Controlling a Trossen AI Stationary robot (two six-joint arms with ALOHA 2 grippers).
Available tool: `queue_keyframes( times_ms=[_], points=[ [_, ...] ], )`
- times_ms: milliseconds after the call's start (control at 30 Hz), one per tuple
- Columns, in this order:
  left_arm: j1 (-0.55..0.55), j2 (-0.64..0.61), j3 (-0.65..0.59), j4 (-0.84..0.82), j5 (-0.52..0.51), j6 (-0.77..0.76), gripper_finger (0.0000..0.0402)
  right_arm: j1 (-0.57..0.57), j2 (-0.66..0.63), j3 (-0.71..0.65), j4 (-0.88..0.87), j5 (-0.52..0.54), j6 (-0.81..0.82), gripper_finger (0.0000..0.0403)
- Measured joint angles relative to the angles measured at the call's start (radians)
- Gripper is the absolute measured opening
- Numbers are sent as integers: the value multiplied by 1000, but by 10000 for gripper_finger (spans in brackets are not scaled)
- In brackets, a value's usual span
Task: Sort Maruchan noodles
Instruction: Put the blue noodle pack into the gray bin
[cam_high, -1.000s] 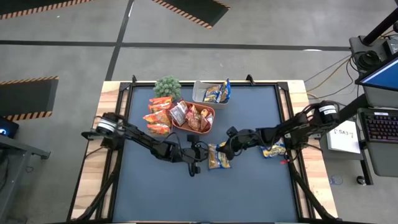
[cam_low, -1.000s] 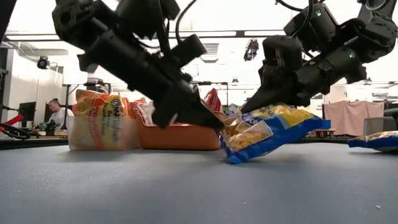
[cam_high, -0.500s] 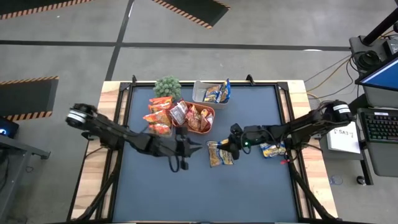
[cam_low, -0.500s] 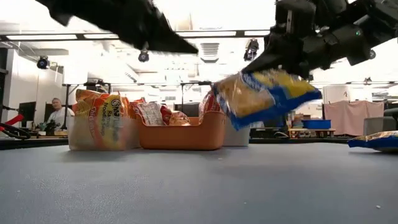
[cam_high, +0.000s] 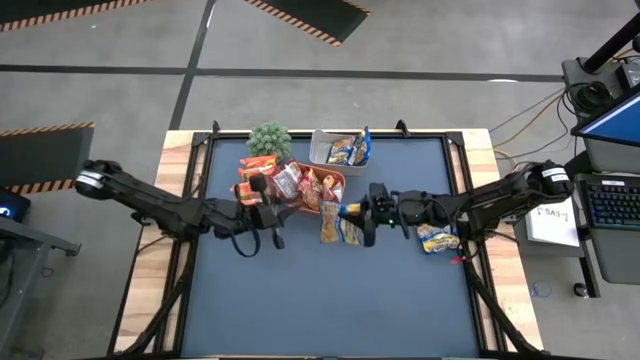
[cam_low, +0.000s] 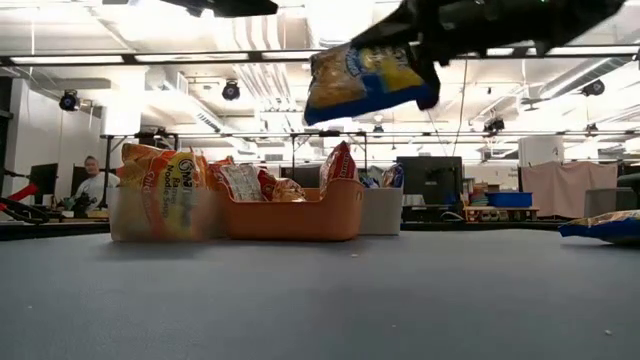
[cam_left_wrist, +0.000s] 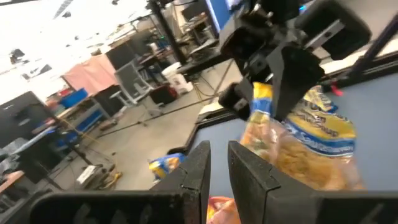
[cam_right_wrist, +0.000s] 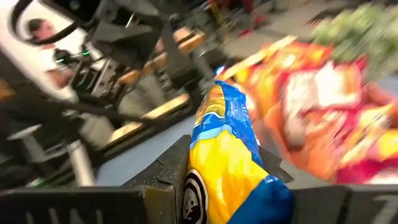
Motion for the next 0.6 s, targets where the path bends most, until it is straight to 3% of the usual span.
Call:
queue_keyframes(
  times_ms=[233, 600],
  points=[
    [3, -30, -26, -5, -6, 34, 39, -42, 11, 137, -118, 160, -138, 104],
    [6, -119, -86, 0, -7, 81, 39, -208, 116, 257, -122, 343, -257, 104]
  ],
)
